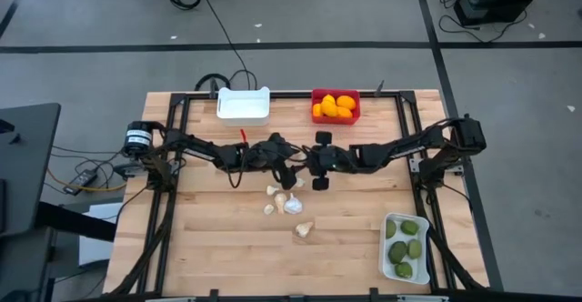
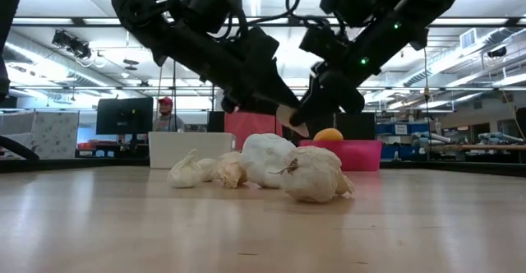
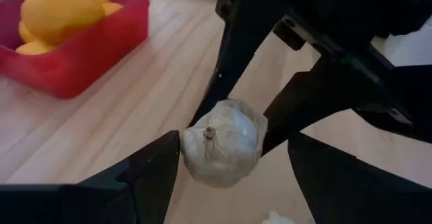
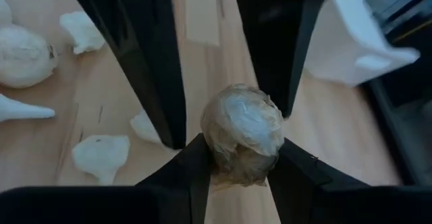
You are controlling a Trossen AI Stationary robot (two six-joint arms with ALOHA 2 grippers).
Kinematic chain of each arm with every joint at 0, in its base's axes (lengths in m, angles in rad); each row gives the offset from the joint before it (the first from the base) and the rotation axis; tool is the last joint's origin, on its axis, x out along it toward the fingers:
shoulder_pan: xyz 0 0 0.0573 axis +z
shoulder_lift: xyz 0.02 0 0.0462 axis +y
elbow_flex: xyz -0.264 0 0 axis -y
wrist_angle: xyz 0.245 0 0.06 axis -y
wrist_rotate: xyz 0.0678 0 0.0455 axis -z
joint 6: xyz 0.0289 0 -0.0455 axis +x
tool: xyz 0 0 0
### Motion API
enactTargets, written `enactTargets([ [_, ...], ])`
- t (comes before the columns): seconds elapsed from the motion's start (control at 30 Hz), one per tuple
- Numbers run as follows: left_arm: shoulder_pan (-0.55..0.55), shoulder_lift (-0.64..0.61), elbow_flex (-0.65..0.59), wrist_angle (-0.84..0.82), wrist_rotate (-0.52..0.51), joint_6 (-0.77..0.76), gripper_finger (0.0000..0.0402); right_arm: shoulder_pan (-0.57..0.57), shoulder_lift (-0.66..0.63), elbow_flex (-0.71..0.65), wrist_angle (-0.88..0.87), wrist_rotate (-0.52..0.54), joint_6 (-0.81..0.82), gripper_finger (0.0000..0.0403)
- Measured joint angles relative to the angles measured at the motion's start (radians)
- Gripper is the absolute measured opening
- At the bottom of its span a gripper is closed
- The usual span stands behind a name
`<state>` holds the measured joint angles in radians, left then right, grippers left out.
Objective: Sort produce into baskets
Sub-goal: Put the white garlic into the top white bin
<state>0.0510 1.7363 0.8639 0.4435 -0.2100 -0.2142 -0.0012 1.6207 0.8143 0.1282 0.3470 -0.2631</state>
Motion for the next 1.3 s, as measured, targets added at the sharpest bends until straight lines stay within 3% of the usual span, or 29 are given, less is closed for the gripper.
enactTargets([
  [0.23, 0.014, 0.000, 0.000, 0.006, 0.034, -0.028, 0.0266, 0.059, 0.000, -0.001, 0.033, 0.118, -0.107, 0.0138],
  [0.53, 0.044, 0.000, 0.000, 0.023, 0.134, -0.029, 0.0140, 0.072, -0.001, -0.001, 0.022, 0.135, -0.126, 0.0138],
  [0.7, 0.057, 0.000, 0.000, 0.019, 0.156, -0.028, 0.0104, 0.076, -0.001, -0.001, 0.021, 0.135, -0.139, 0.0138],
  [0.9, 0.094, -0.043, 0.005, -0.054, 0.154, 0.009, 0.0100, 0.069, -0.001, 0.005, 0.015, 0.157, 0.047, 0.0138],
  [1.1, 0.179, -0.064, 0.004, -0.109, 0.232, 0.005, 0.0104, 0.064, -0.002, -0.003, -0.012, 0.207, 0.302, 0.0154],
  [1.3, 0.228, -0.070, 0.015, -0.180, 0.262, 0.005, 0.0105, 0.020, -0.006, 0.001, 0.002, 0.434, 0.372, 0.0184],
])
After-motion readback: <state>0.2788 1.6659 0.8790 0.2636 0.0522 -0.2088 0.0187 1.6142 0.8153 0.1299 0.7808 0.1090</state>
